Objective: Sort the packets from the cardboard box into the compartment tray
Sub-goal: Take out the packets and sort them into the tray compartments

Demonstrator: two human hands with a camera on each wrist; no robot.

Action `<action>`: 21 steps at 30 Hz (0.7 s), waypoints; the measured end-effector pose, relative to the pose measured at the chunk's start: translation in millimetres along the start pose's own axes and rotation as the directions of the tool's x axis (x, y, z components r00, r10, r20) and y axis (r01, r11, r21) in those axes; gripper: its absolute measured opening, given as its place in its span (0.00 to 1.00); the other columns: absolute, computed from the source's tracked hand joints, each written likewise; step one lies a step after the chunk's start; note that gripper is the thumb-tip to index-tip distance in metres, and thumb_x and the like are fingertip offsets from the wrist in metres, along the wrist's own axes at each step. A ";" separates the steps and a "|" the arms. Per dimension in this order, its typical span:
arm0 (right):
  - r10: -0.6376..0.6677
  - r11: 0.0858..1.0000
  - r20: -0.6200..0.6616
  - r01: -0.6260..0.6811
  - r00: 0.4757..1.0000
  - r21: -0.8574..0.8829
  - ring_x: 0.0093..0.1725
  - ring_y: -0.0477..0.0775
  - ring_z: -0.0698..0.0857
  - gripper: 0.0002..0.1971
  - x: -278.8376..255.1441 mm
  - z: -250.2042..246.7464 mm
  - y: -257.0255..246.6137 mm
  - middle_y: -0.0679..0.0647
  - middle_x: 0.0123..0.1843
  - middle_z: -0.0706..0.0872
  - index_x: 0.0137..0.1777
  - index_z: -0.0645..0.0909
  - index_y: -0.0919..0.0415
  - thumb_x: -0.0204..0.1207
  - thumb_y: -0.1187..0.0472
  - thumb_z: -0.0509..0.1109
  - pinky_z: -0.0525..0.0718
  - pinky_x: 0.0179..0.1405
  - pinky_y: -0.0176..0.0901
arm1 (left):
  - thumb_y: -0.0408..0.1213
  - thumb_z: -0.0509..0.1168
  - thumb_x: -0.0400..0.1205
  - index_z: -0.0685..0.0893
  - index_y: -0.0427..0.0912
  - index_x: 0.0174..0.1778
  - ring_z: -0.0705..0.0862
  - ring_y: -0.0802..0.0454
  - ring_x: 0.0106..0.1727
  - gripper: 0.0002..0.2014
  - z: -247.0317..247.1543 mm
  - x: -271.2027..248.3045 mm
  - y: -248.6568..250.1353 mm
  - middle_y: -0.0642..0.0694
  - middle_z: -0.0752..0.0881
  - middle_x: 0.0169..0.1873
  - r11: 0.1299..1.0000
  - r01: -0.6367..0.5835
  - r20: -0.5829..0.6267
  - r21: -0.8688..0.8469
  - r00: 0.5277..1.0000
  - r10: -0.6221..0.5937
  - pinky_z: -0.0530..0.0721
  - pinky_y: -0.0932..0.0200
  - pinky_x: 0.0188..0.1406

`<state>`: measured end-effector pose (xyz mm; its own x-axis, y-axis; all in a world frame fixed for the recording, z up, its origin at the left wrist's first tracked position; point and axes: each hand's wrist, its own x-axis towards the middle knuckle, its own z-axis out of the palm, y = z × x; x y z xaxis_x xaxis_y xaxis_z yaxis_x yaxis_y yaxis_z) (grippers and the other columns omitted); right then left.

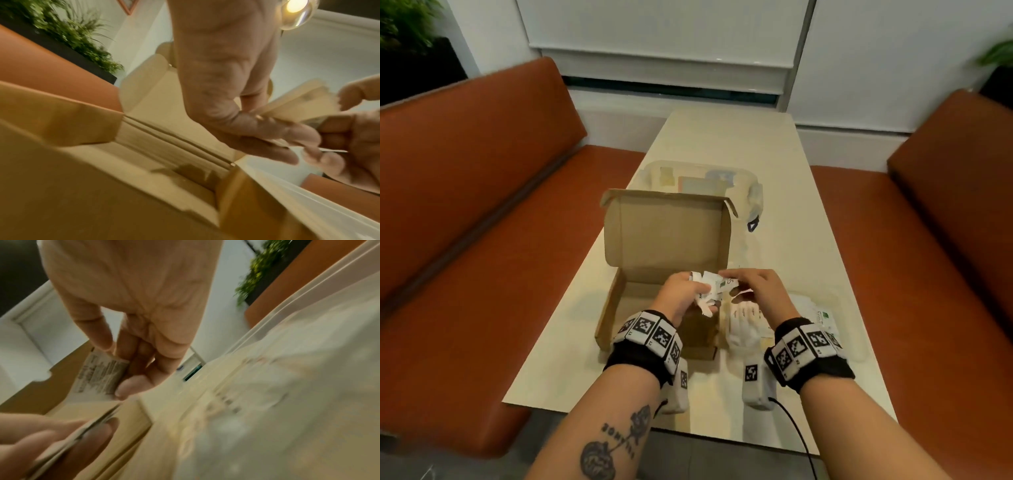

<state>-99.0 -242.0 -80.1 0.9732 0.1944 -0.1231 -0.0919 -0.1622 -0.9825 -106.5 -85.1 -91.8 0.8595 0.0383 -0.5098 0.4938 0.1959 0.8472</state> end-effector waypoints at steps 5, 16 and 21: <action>-0.020 1.000 -0.101 0.019 0.995 -0.011 0.31 0.44 0.84 0.21 -14.6 -56.0 13.0 0.57 0.38 0.88 0.55 0.88 0.58 0.72 0.78 0.61 0.85 0.34 0.35 | 0.21 0.62 0.81 0.78 0.30 0.58 0.89 0.39 0.34 0.11 48.6 -4.2 -5.4 0.26 0.85 0.50 0.997 0.054 0.158 0.063 0.985 -0.063 0.87 0.56 0.24; -0.066 0.964 -0.205 0.009 0.977 -0.268 0.34 0.51 0.85 0.09 -11.9 -110.3 19.4 0.56 0.37 0.87 0.39 0.78 0.56 0.72 0.70 0.72 0.85 0.40 0.42 | 0.21 0.61 0.80 0.77 0.37 0.50 0.88 0.37 0.34 0.08 95.0 13.2 -19.3 0.28 0.83 0.54 0.977 -0.122 0.010 0.176 0.993 0.122 0.89 0.48 0.30; -0.026 0.999 -0.243 0.015 0.970 -0.048 0.36 0.52 0.88 0.19 -8.2 -104.7 21.7 0.58 0.42 0.82 0.54 0.80 0.54 0.70 0.77 0.68 0.90 0.37 0.40 | 0.23 0.61 0.81 0.76 0.53 0.53 0.90 0.42 0.33 0.17 105.3 11.8 -19.9 0.43 0.79 0.52 0.947 -0.236 0.042 0.217 0.972 0.233 0.90 0.46 0.32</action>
<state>-86.8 -348.4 -85.8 0.9973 -0.0426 -0.0599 -0.0674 -0.2054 -0.9764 -92.2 -191.8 -99.0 0.9556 0.0413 -0.2918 0.2933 -0.0366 0.9553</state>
